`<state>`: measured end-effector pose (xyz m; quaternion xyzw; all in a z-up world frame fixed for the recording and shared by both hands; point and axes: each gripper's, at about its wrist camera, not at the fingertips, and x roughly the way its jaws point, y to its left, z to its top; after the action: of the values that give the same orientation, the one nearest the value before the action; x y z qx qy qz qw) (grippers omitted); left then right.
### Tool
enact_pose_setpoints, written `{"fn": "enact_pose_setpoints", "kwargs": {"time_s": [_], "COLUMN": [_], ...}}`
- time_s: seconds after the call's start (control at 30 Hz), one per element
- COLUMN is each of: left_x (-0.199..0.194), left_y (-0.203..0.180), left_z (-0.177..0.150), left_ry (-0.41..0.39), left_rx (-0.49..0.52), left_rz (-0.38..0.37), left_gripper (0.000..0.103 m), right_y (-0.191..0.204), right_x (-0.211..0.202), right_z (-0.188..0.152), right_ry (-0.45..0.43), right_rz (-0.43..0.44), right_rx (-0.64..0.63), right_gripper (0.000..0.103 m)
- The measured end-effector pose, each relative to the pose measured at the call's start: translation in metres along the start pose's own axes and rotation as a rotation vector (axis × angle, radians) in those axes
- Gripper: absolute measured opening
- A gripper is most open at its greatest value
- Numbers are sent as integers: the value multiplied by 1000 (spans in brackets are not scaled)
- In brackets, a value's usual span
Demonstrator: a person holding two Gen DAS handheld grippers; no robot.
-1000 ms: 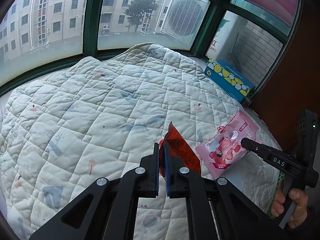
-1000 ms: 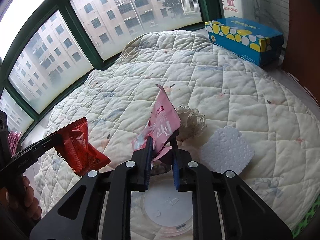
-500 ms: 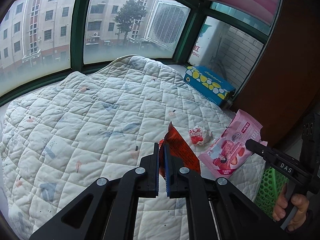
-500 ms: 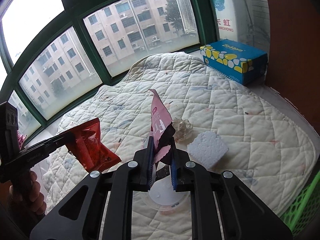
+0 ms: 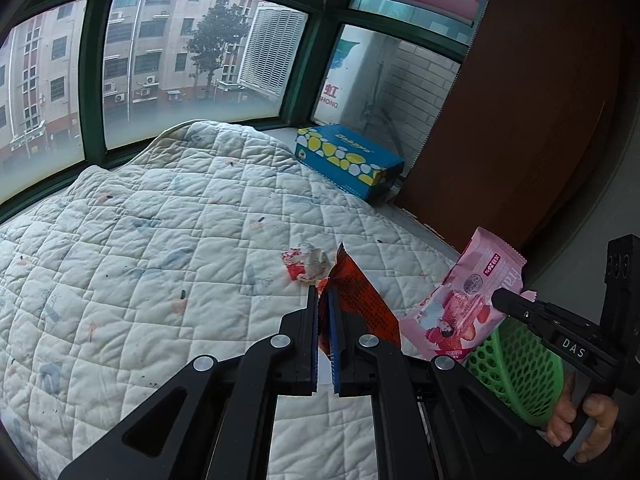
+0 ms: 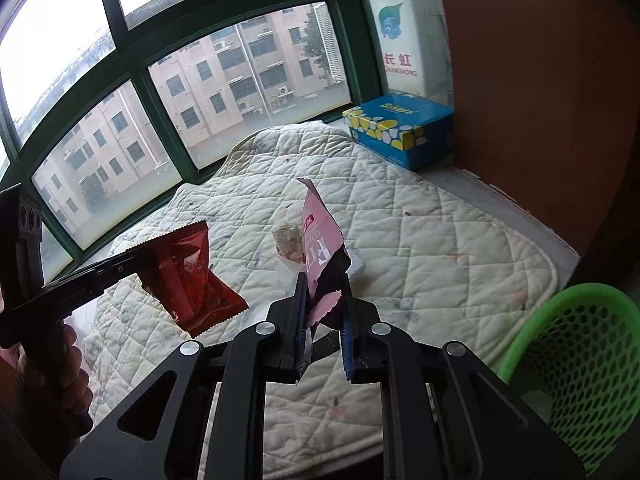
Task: Collect trash
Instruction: 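Carry both wrappers toward the green basket, then drop the pink wrapper into the basket with the right tool while the left tool drops the red wrapper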
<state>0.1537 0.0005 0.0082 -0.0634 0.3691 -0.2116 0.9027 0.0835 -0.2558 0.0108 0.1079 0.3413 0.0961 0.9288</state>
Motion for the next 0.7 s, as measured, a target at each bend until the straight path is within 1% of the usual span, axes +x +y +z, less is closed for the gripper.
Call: {"fn": "enact_pose_setpoints", "kwargs": {"time_s": [0.43, 0.7], "left_x": [6, 10], "left_y": [-91, -140], "left_z": [3, 5], "left_ry": [5, 15], "left_rx": [93, 147], "left_rz": [-133, -204], "left_gripper": [5, 5], "right_y": [-73, -112], "right_x": [-76, -109], "right_z": [-26, -44], "right_ry": [-62, -78], "right_rz": [-153, -237], "right_rx": [81, 131], "right_gripper": [14, 14]}}
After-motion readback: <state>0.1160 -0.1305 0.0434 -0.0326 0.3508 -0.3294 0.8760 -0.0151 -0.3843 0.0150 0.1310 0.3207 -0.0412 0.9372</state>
